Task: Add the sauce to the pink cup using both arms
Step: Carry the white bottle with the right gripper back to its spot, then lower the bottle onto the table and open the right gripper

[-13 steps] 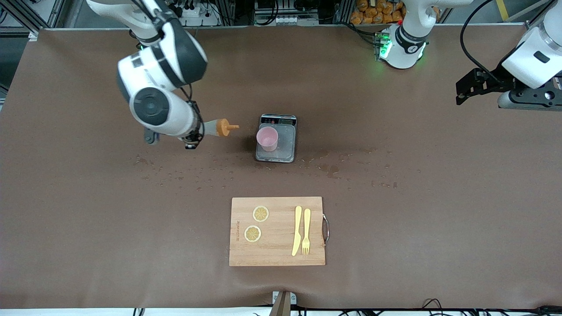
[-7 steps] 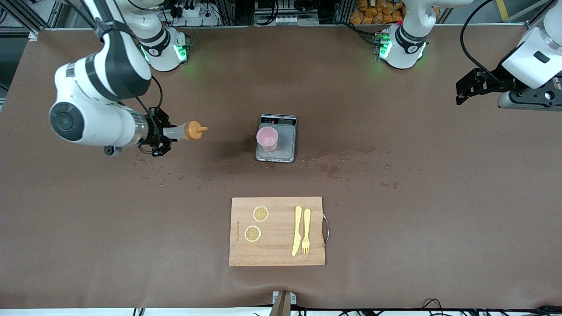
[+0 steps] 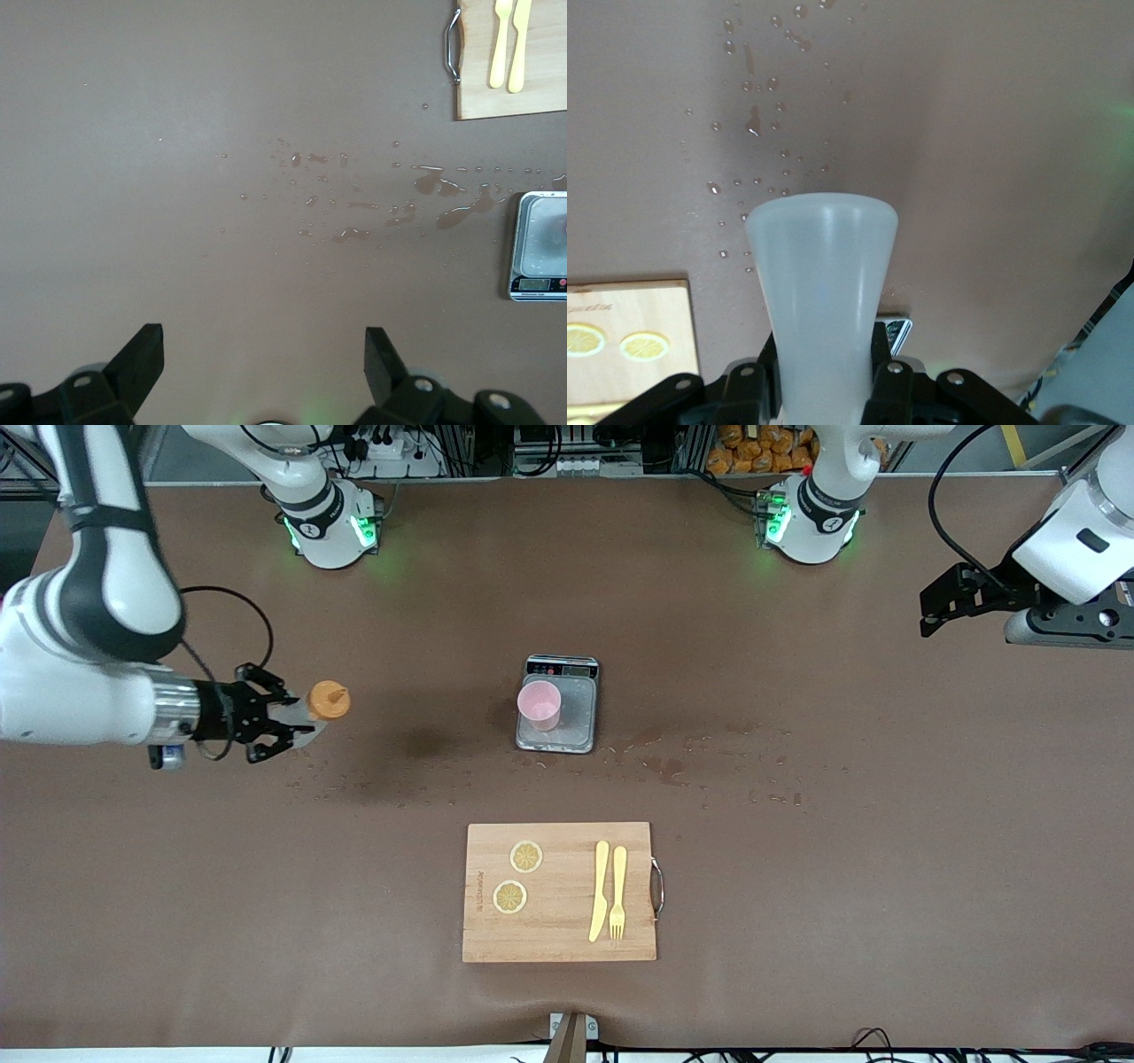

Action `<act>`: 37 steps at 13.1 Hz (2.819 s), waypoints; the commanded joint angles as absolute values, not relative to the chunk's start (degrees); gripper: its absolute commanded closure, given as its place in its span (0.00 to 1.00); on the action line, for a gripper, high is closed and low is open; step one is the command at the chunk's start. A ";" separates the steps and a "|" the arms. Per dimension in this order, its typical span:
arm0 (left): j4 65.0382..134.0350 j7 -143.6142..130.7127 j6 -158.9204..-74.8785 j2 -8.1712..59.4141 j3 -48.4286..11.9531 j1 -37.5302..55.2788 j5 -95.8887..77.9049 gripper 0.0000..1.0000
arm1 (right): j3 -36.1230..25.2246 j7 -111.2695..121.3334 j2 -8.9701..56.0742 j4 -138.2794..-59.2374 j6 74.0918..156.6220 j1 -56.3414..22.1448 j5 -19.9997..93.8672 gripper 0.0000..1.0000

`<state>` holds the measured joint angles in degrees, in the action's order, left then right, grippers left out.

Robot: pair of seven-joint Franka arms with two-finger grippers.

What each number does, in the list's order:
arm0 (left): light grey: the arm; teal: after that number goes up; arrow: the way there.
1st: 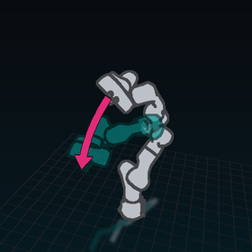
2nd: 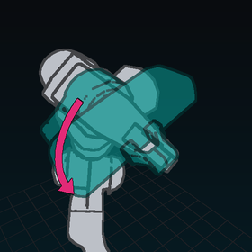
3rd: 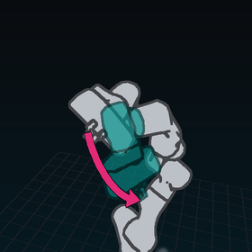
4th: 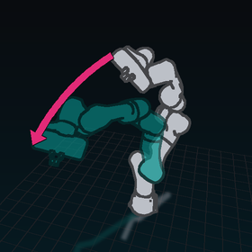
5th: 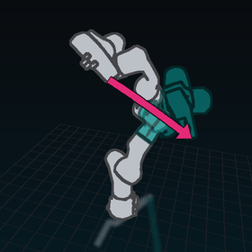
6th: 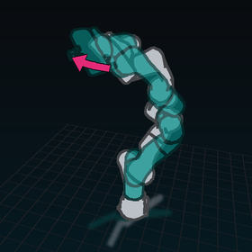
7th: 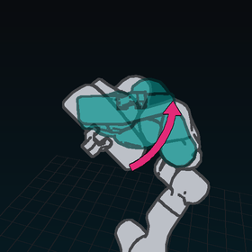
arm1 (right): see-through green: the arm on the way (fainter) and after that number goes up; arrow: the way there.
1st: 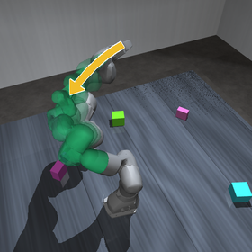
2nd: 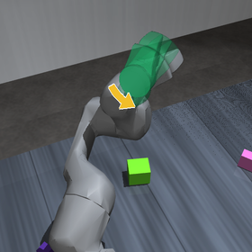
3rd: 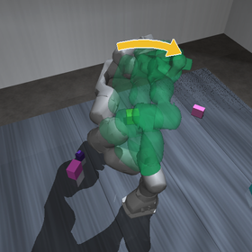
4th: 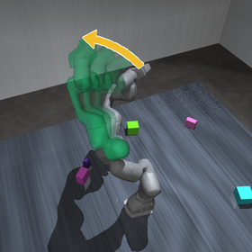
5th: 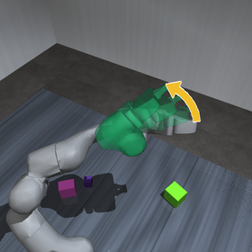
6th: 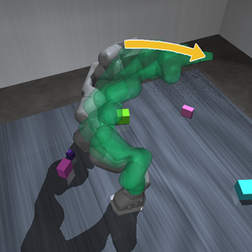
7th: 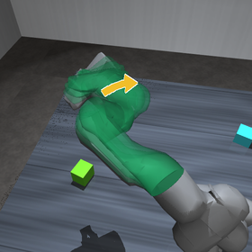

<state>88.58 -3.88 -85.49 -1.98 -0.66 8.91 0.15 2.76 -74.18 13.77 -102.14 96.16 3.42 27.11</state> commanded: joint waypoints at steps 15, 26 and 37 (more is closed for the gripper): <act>88.42 -4.83 -85.61 -1.93 -0.88 8.53 -1.14 0.00 | 3.69 -32.45 38.22 -98.18 91.42 27.76 43.59 1.00; 88.42 -4.83 -85.61 -1.85 -0.88 8.53 -1.14 0.00 | 3.60 -29.15 44.56 -98.35 89.30 32.08 46.32 0.28; 88.42 -4.83 -85.61 -1.85 -0.88 8.53 -1.14 0.00 | 3.69 -33.75 43.86 -77.02 82.30 33.84 28.58 0.00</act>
<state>88.66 -3.88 -85.48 -1.82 -0.66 8.91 0.15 2.52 -32.79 43.92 -82.12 86.79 33.28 31.92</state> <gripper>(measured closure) 0.000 0.000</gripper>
